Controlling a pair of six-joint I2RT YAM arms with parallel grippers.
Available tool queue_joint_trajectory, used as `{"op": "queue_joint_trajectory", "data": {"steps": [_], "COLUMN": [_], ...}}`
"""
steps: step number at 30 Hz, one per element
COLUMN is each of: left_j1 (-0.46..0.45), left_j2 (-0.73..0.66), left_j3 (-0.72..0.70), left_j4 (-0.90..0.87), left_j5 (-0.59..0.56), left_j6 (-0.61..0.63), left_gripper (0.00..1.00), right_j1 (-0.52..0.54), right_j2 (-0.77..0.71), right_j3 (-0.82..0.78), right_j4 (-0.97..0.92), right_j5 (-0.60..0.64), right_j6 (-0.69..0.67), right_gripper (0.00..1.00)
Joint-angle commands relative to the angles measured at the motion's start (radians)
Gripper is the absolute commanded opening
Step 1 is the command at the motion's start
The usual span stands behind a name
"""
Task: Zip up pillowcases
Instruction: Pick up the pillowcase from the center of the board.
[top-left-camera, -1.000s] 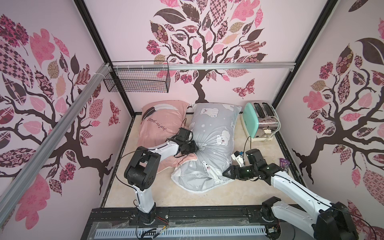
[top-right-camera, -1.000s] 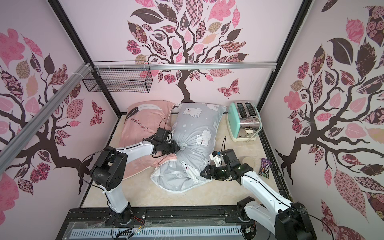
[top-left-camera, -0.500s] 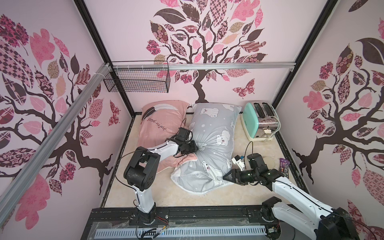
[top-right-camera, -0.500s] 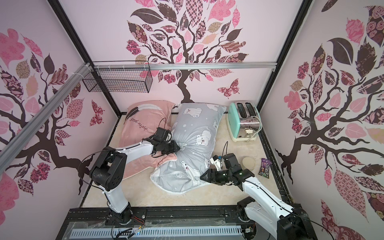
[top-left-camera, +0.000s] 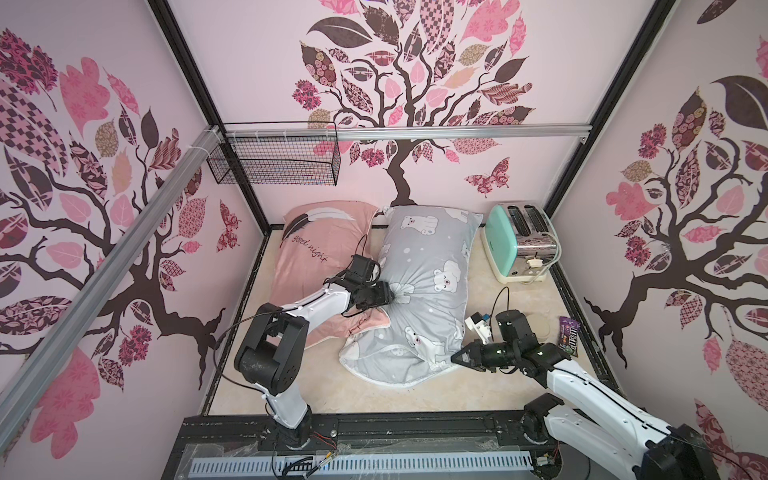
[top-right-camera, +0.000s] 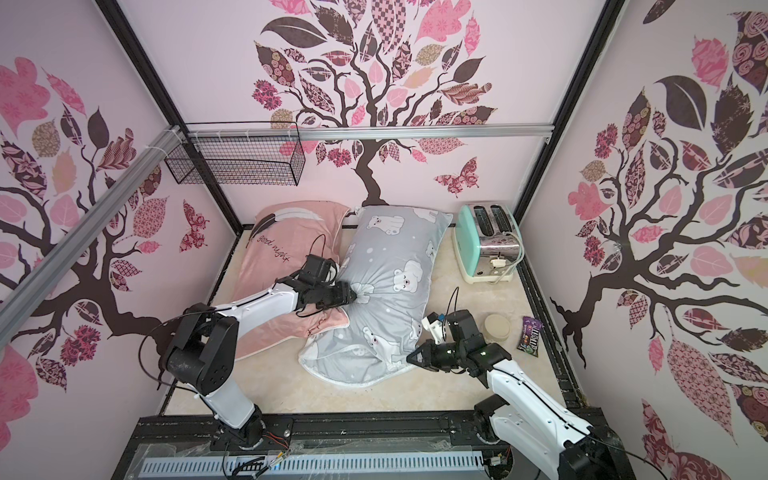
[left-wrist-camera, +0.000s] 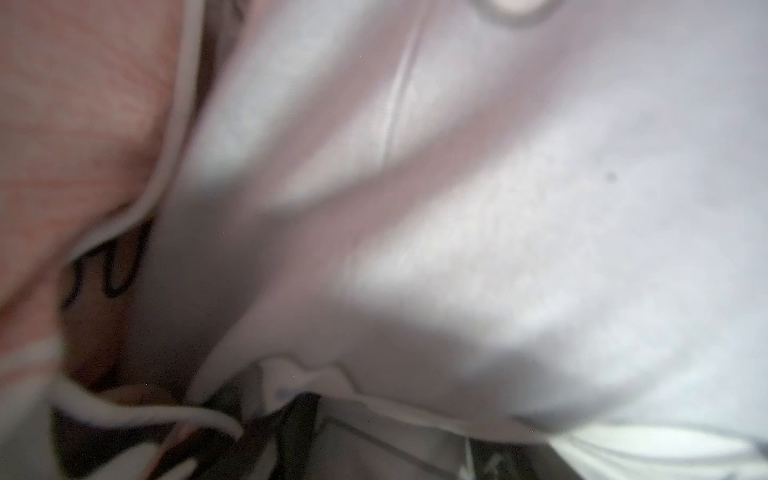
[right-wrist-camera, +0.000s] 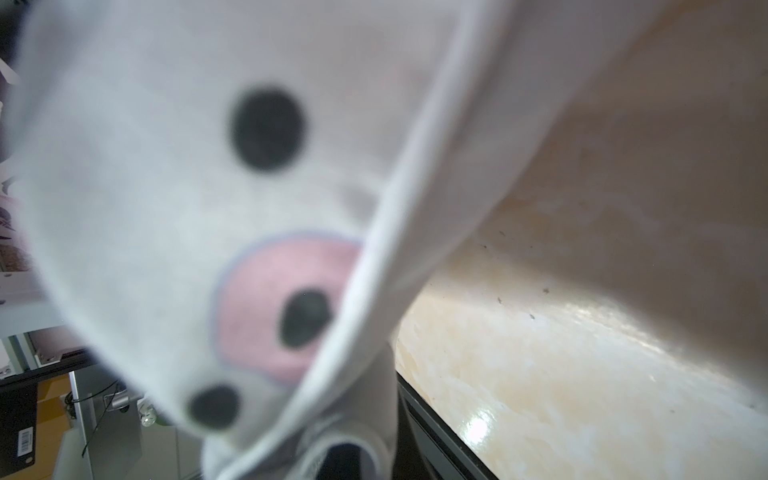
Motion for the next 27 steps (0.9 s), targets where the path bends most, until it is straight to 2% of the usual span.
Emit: {"op": "queue_joint_trajectory", "data": {"steps": [1,5,9,11,13,15,17,20,21,27], "left_j1": [0.028,-0.075,-0.257,-0.331,-0.388,-0.431,-0.467,-0.477,-0.481,-0.499], "left_j2": [-0.158,-0.376,-0.481,-0.503,-0.52,-0.504,-0.478,-0.428,-0.415,-0.395], "left_j3": [-0.02,0.005,-0.019,-0.086,-0.219,-0.294,-0.327,-0.409,-0.427,-0.45], "left_j4": [-0.131,-0.313,-0.355,-0.255,0.021,0.199,0.29,0.583,0.633,0.661], "left_j5": [-0.175,-0.33,-0.235,-0.083,0.105,0.182,0.176,0.255,0.263,0.244], "left_j6": [0.046,0.039,-0.044,-0.11,-0.245,-0.339,-0.395,-0.532,-0.56,-0.587], "left_gripper": [0.71,0.74,0.7,0.66,0.61,0.6,0.61,0.62,0.62,0.58], "right_j1": [0.003,0.005,0.013,0.016,0.016,0.015,0.016,0.015,0.016,0.015], "right_j2": [0.001,0.0,0.003,-0.005,-0.017,-0.025,-0.028,-0.03,-0.032,-0.011], "right_j3": [0.017,-0.018,-0.04,-0.045,-0.066,-0.08,-0.087,-0.098,-0.102,-0.112], "right_j4": [0.02,0.1,0.161,0.183,0.249,0.314,0.346,0.433,0.464,0.543], "right_j5": [-0.029,-0.075,-0.134,-0.157,-0.188,-0.208,-0.219,-0.245,-0.245,-0.227], "right_j6": [0.02,0.074,0.109,0.124,0.174,0.223,0.248,0.314,0.335,0.39], "right_gripper": [0.0,0.0,0.0,0.0,0.0,0.0,0.0,0.0,0.0,0.0]}}
